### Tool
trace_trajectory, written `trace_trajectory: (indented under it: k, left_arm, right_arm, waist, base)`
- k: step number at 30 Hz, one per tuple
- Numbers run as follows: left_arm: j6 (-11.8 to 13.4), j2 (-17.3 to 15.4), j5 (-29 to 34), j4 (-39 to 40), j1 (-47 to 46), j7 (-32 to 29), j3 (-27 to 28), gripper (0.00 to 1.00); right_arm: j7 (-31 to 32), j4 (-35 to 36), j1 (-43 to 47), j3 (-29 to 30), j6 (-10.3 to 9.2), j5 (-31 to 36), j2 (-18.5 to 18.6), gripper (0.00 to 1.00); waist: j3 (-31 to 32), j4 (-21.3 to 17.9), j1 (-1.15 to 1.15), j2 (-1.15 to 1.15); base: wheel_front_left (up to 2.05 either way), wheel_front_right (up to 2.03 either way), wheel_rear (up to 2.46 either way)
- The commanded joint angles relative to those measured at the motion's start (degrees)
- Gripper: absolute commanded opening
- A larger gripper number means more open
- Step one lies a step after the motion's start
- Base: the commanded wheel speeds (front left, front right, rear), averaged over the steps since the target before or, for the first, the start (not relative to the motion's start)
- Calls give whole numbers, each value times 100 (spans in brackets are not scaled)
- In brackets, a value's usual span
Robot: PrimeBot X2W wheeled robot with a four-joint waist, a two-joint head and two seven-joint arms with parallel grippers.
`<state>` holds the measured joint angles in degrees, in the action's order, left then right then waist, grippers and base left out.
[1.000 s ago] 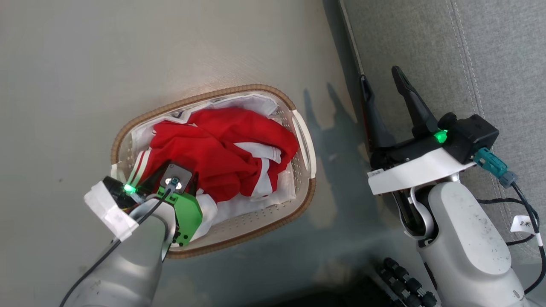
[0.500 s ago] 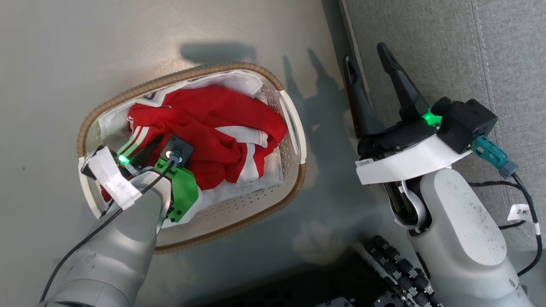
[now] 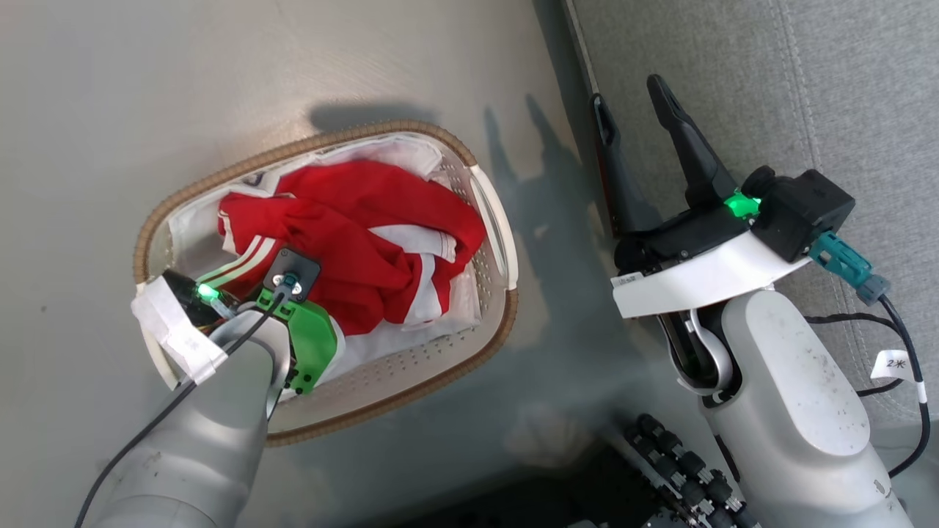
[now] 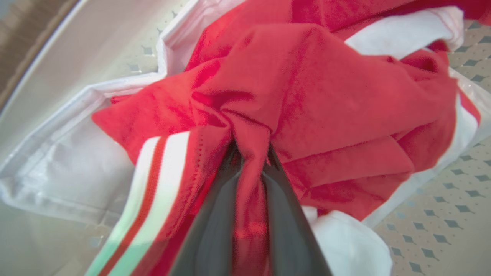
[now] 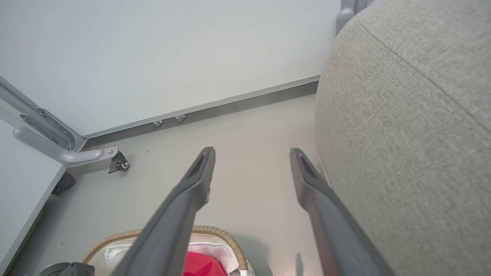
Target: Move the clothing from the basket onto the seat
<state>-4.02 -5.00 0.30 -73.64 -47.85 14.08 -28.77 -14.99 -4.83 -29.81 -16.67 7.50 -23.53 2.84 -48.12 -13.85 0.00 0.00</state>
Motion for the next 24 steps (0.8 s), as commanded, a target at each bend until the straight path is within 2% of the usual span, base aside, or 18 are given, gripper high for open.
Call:
trace_trajectory:
  k: [1,6,24]
  left_arm:
    - [8,15,-53,36,120,59,16,0]
    - [-15,83,-267,351,421,112,113,0]
    - [-43,188,-985,3109,2375,116,733,0]
  right_arm:
    - [-29,-38,111,20,-2,1,15,100]
    - [-28,-181,243,28,-2,39,16,100]
    - [-28,-743,1165,208,-2,311,51,100]
  waist:
    - [352,137,0,0]
    - [879,283,0,0]
    - [2735,980,0,0]
  base:
    - [0,0,0]
    - [0,0,0]
    - [0,0,0]
